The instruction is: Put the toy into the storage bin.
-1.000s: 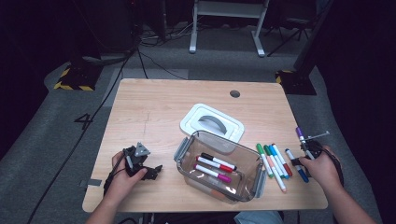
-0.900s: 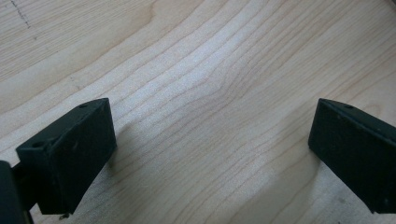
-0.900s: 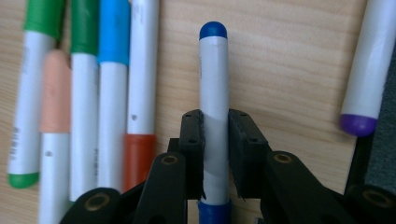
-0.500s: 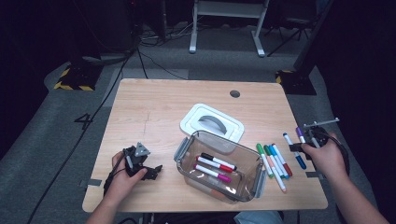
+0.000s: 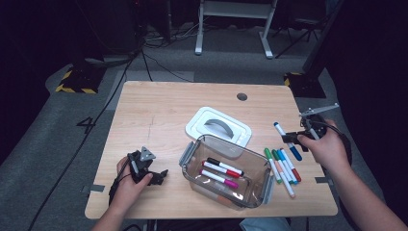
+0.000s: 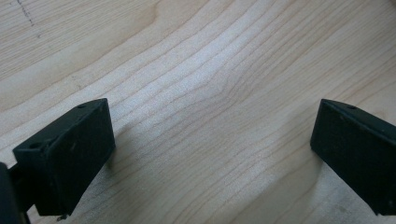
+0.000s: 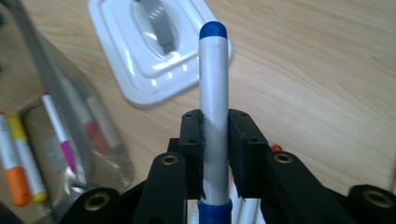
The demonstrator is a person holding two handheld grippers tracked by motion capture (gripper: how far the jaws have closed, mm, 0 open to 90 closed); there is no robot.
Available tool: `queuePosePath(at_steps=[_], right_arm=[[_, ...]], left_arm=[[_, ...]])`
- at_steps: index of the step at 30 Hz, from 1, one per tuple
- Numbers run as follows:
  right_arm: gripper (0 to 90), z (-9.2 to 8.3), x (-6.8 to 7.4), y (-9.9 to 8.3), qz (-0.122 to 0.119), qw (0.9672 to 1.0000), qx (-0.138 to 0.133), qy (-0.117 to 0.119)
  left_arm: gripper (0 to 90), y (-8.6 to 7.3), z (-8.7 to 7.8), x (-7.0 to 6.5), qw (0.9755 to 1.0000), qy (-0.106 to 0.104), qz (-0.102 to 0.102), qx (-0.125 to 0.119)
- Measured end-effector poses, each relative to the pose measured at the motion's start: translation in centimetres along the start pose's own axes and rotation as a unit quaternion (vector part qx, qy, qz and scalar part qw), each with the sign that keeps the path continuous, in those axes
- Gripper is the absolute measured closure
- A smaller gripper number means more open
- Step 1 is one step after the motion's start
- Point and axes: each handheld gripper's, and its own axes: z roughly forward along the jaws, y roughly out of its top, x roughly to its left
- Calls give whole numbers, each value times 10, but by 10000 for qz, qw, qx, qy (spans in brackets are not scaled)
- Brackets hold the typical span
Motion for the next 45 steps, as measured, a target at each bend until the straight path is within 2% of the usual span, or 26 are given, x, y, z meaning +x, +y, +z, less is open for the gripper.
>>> queuePosePath(at_steps=[1,4,7,11,17,23,27,28,29,38,39,40,45], right_arm=[[770,-1,4,4,-36,10000,-25,78],[770,-8,18,15,-85,9984,-144,544],[770,-14,32,22,-222,9967,-223,746],[771,-13,55,29,-509,9937,-202,975],[770,-5,88,35,-869,9868,-50,1366],[771,8,113,37,-1082,9801,122,1660],[770,20,128,36,-1204,9746,216,1877],[770,26,135,36,-1269,9715,302,1977],[770,26,135,36,-1269,9715,302,1977],[770,58,162,29,-1501,9603,832,2201],[770,66,166,26,-1500,9560,984,2323],[770,66,166,26,-1500,9560,984,2323],[770,85,175,21,-1587,9504,1244,2368]], left_arm=[[2,0,0,0,10000,0,-1,1],[3,0,0,0,10000,-1,-1,2],[2,0,0,0,10000,2,0,8],[1,1,0,1,10000,-45,16,19],[1,1,1,1,10000,-57,28,4],[1,2,1,2,10000,-60,35,5],[1,2,1,2,10000,-62,36,5],[2,2,1,2,10000,-62,36,5],[2,2,1,2,10000,-61,37,5],[1,2,1,2,10000,-60,35,3],[1,2,1,2,10000,-61,35,4],[1,2,1,2,10000,-60,35,4],[2,2,1,2,10000,-61,34,4]])
